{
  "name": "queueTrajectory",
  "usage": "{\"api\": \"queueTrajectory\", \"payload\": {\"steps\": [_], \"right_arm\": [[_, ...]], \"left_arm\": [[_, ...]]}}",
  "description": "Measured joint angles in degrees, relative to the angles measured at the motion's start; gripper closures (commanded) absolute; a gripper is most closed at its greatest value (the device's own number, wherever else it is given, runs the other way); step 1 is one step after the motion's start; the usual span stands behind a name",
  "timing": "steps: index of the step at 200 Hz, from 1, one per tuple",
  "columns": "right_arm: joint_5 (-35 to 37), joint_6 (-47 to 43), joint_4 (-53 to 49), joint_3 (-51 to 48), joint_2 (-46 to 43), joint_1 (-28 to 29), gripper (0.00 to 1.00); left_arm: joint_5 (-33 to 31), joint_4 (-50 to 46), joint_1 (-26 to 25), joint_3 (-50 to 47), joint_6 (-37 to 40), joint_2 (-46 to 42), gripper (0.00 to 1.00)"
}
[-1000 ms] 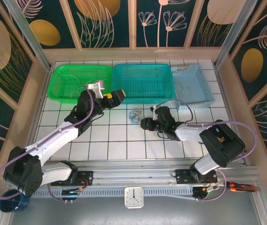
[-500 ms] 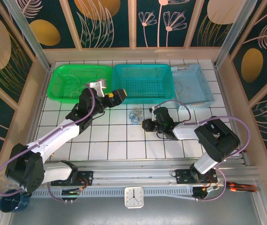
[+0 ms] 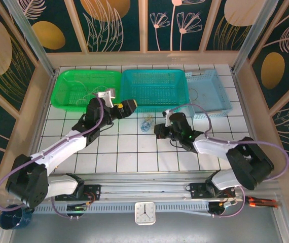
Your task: Untangle the cables
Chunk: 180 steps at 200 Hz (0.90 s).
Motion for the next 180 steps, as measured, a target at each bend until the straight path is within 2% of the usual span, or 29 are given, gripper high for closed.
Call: {"api": "queueTrajectory", "payload": {"steps": [31, 74, 146, 180], "right_arm": [[-0.48, -0.02, 0.33, -0.98, -3.82, 1.40, 1.00], [-0.48, -0.02, 0.35, -2.80, -3.67, 1.46, 1.00], [1.11, -1.11, -1.90, -2.49, 3.80, 1.64, 1.00], [1.90, -1.14, -4.98, -4.04, -1.66, 3.02, 1.00]], "left_arm": [[0.24, 0.79, 0.00, -1.14, -0.35, 0.55, 0.01], [2.45, 2.60, 0.00, -3.04, -1.22, 1.51, 0.01], [5.14, 4.42, 0.00, -4.66, -2.54, 3.26, 0.01], [4.96, 4.52, 0.00, -4.66, -2.51, 3.43, 0.01]]}}
